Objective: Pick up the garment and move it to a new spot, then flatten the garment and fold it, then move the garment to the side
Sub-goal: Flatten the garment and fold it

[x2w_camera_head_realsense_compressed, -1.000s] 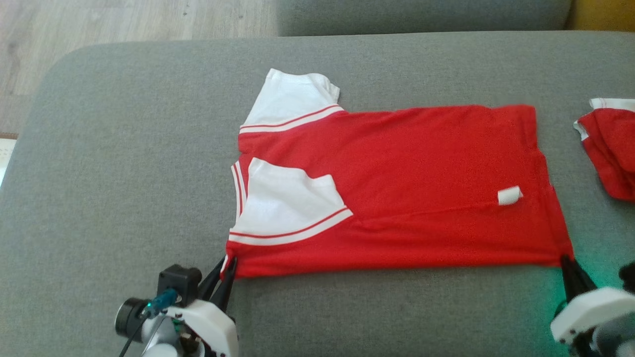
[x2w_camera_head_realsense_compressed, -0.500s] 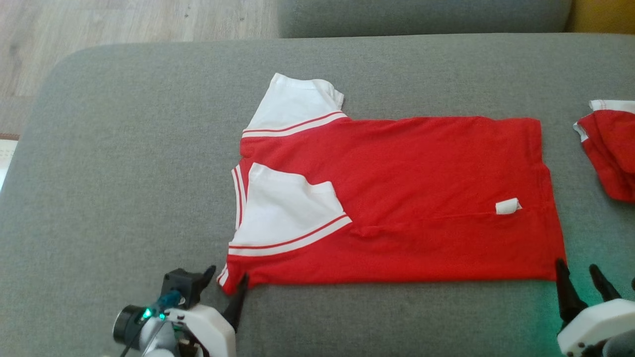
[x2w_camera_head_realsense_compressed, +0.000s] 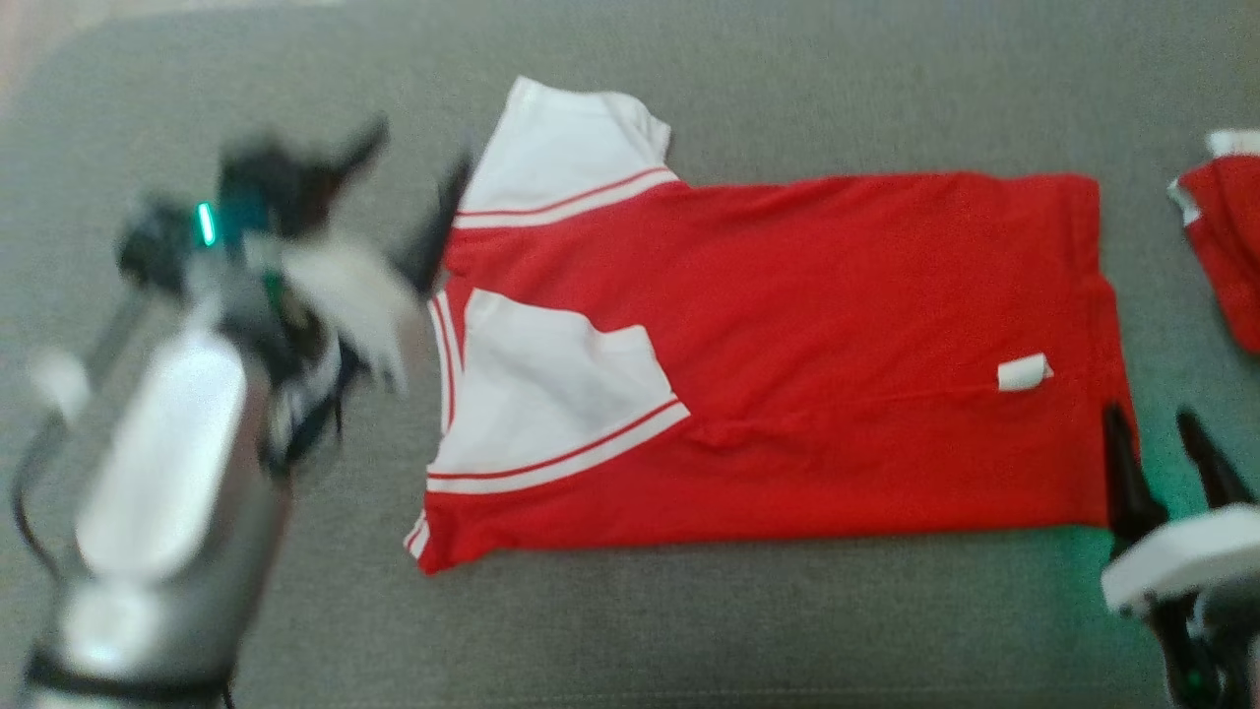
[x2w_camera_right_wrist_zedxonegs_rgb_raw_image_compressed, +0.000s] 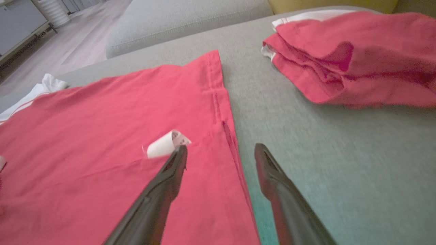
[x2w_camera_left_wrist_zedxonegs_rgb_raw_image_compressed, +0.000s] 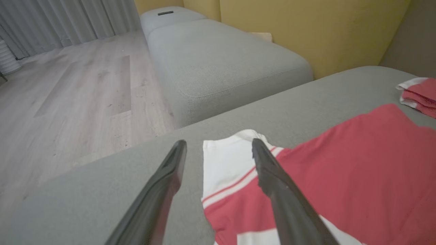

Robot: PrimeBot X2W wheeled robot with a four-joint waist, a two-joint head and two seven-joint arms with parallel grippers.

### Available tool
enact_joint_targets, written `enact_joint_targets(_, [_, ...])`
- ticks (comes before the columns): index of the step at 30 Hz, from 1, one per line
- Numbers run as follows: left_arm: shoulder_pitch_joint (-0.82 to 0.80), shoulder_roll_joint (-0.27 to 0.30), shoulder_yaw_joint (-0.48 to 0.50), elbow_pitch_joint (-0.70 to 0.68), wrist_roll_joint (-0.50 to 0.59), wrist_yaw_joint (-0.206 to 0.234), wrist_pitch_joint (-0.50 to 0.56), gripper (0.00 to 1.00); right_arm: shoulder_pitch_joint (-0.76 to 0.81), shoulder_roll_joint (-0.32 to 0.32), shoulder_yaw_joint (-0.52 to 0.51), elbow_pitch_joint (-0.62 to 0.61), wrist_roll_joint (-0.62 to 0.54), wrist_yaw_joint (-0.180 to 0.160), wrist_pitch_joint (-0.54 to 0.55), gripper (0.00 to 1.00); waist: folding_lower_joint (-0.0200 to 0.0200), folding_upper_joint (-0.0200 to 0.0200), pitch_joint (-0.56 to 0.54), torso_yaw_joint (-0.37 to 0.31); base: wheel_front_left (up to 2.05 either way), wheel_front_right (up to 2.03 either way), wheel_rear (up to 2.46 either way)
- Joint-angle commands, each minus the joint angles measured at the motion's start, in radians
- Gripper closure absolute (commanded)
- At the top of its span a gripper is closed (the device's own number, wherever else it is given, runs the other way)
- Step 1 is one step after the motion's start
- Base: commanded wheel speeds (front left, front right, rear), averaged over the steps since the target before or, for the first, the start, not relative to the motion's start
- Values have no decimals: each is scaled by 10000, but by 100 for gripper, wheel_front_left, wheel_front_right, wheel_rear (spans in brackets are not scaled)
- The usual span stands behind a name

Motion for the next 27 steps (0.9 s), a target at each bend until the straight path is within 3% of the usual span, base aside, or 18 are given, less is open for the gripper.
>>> enact_joint_targets(1, [-1455, 332, 243, 191, -172, -139, 452, 0, -683, -384, 361, -483, 25, -9, -142, 0, 0, 0, 835, -421, 0, 0, 0])
enact_joint_targets(8, [-4661, 620, -717, 2705, -935, -327, 1547, 0, -1665, -605, 945, -378, 347, -9, -371, 0, 0, 0, 2038, -1147, 0, 0, 0])
enact_joint_targets(12, [-5968, 1195, -1711, 4275, -1455, -333, 1839, 0, -2104, -587, 1344, -152, 537, -9, -607, 0, 0, 0, 2559, -1686, 0, 0, 0])
enact_joint_targets(17, [-6802, 1773, -2559, 5636, -1813, -335, 1770, 0, -2394, -591, 1638, 169, 799, -9, -973, 0, 0, 0, 2937, -2182, 0, 0, 0])
enact_joint_targets(27, [-7609, 2294, -3133, 7412, -2207, -336, 1269, 0, -2670, -738, 2091, 632, 1164, -9, -1470, 0, 0, 0, 3275, -2655, 0, 0, 0])
